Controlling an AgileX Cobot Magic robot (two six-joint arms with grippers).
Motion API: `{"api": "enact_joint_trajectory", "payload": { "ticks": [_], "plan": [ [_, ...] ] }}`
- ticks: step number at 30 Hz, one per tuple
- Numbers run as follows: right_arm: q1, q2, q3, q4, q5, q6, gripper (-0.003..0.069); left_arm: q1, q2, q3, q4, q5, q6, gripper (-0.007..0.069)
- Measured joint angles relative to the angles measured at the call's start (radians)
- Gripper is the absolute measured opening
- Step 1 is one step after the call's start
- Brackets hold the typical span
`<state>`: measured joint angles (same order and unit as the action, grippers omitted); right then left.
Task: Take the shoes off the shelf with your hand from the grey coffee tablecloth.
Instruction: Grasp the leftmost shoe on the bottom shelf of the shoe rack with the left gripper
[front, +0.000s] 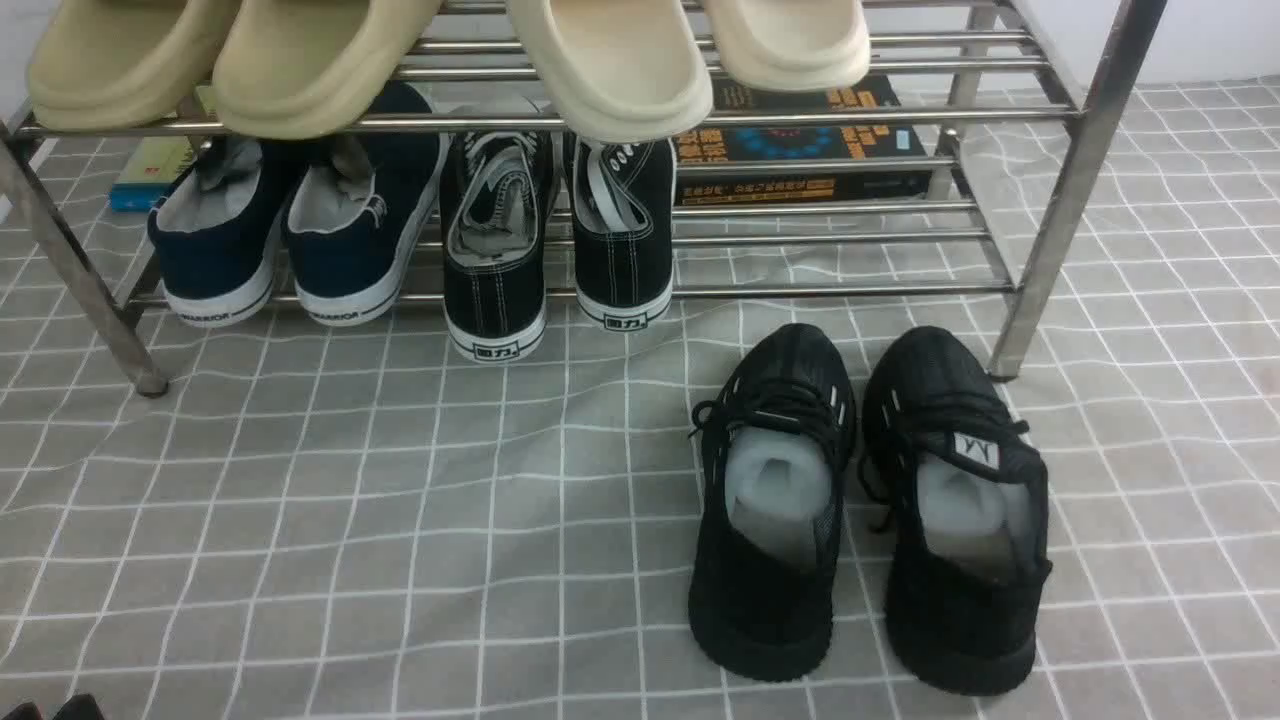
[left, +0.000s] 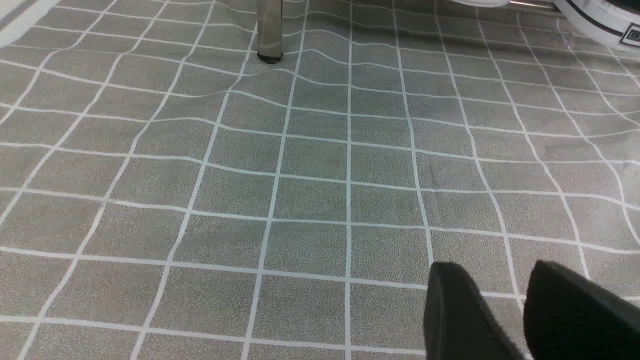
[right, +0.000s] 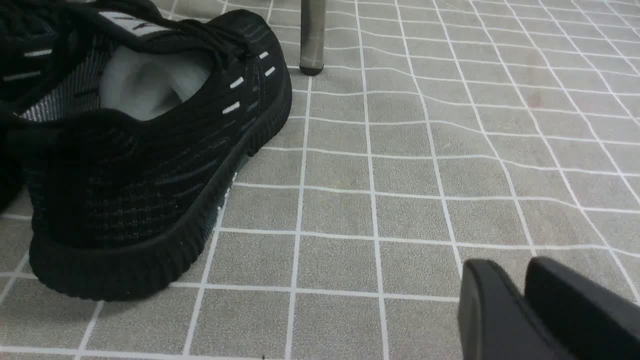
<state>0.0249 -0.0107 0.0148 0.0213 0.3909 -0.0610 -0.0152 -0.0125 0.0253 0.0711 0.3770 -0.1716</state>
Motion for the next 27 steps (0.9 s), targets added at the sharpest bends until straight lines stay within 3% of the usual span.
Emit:
{"api": "enact_joint_trajectory", "payload": {
  "ticks": [10,19,22,27],
  "plan": [
    [0.0,0.0,0.0,0.0,0.0,0.0,0.0144,0.0,0.0,0.0,-0.014,-0.001,-0.015,0.024],
    [0.0,0.0,0.0,0.0,0.0,0.0,0.0157,0.0,0.0,0.002,-0.583,0.003,-0.561,0.024],
    [0.0,0.0,0.0,0.0,0.0,0.0,0.0162,0.0,0.0,0.003,-0.632,-0.005,-0.626,0.024],
    [0.0,0.0,0.0,0.0,0.0,0.0,0.0169,0.0,0.0,0.001,-0.567,-0.045,-0.606,0.0189]
  ]
}}
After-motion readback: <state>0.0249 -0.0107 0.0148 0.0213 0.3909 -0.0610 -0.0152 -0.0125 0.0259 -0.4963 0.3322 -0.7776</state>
